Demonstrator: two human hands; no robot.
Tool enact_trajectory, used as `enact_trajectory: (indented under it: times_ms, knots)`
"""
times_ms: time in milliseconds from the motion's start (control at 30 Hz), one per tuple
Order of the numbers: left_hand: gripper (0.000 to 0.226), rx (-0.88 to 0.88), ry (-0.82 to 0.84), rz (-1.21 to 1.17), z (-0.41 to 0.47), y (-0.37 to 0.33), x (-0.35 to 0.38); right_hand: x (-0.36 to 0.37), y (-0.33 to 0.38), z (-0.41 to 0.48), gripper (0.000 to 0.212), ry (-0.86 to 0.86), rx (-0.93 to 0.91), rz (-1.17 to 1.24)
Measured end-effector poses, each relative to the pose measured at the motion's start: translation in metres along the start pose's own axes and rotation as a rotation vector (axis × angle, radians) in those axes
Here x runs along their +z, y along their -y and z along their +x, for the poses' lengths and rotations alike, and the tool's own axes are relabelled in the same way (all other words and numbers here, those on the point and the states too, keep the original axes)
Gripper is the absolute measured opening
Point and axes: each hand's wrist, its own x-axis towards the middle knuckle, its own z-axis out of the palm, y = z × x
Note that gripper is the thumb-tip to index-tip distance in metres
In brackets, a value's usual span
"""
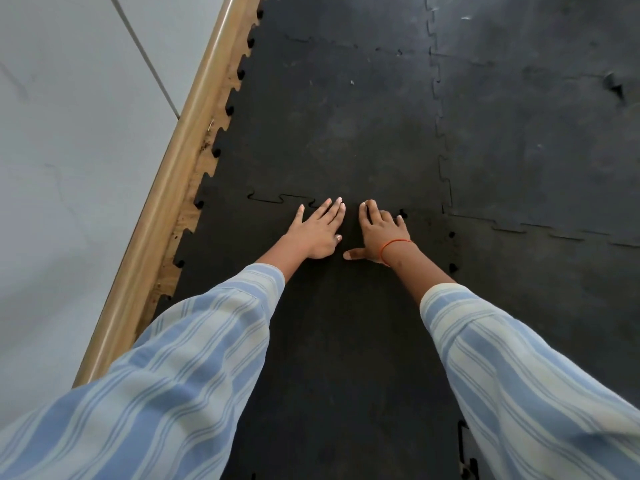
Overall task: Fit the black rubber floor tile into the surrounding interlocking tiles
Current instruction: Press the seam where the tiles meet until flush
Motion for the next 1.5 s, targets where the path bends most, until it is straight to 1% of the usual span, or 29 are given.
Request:
enact_trajectory:
  times_ms: [200, 300, 400, 567, 800, 867, 933, 967, 1000, 1067, 1133, 1233, 1333, 1400, 1433, 1500]
  knots:
    - [0.067, 0.008, -0.026, 0.0, -0.003, -0.002, 0.001, 0.002, 0.002, -0.005, 0.111, -0.053, 0.006, -0.002]
    - [0.067, -0.003, 0.0, 0.037, -0.003, -0.001, -0.002, 0.0, 0.002, -0.004, 0.111, -0.032, 0.018, -0.02]
    - [0.068, -0.015, 0.02, 0.037, -0.005, -0.005, -0.007, -0.003, 0.003, -0.006, 0.112, -0.004, 0.024, 0.013]
    - [0.07, -0.012, 0.008, 0.032, -0.007, -0.007, -0.004, 0.003, 0.003, -0.008, 0.112, -0.054, 0.026, -0.013]
    - [0.073, -0.036, 0.081, 0.06, -0.005, -0.007, -0.013, -0.007, 0.002, -0.002, 0.114, 0.046, 0.006, -0.026]
    - [0.074, -0.049, 0.059, 0.029, -0.007, -0.012, -0.01, -0.006, 0.002, -0.006, 0.111, -0.005, 0.004, 0.02]
    - [0.076, -0.058, 0.056, -0.005, -0.009, -0.014, -0.009, 0.007, -0.005, -0.017, 0.102, -0.085, -0.024, 0.097]
    - [0.077, -0.061, 0.064, -0.015, -0.009, -0.015, -0.009, 0.02, -0.011, -0.028, 0.096, -0.148, -0.004, 0.137]
    - [0.077, -0.063, 0.072, -0.022, -0.009, -0.015, -0.008, 0.038, -0.019, -0.042, 0.093, -0.232, 0.056, 0.178]
    - [0.077, -0.059, 0.092, -0.043, -0.008, -0.012, -0.008, 0.072, -0.037, -0.074, 0.095, -0.397, 0.286, 0.27]
    - [0.077, -0.053, 0.094, -0.051, -0.006, -0.01, -0.007, 0.09, -0.051, -0.093, 0.101, -0.454, 0.481, 0.36]
    - [0.077, -0.052, 0.102, -0.065, -0.003, -0.008, -0.005, 0.083, -0.045, -0.09, 0.108, -0.445, 0.625, 0.495]
    - [0.078, -0.054, 0.094, -0.091, 0.0, -0.008, -0.002, 0.066, -0.04, -0.077, 0.109, -0.423, 0.76, 0.636]
    - [0.078, -0.059, 0.095, -0.109, 0.001, -0.008, -0.001, 0.051, -0.056, -0.066, 0.103, -0.402, 0.861, 0.882]
    - [0.078, -0.064, 0.095, -0.112, 0.001, -0.008, -0.001, 0.046, -0.069, -0.06, 0.1, -0.383, 0.883, 1.016]
    - [0.077, -0.07, 0.098, -0.118, 0.003, -0.009, -0.002, 0.039, -0.091, -0.054, 0.095, -0.346, 0.866, 1.228]
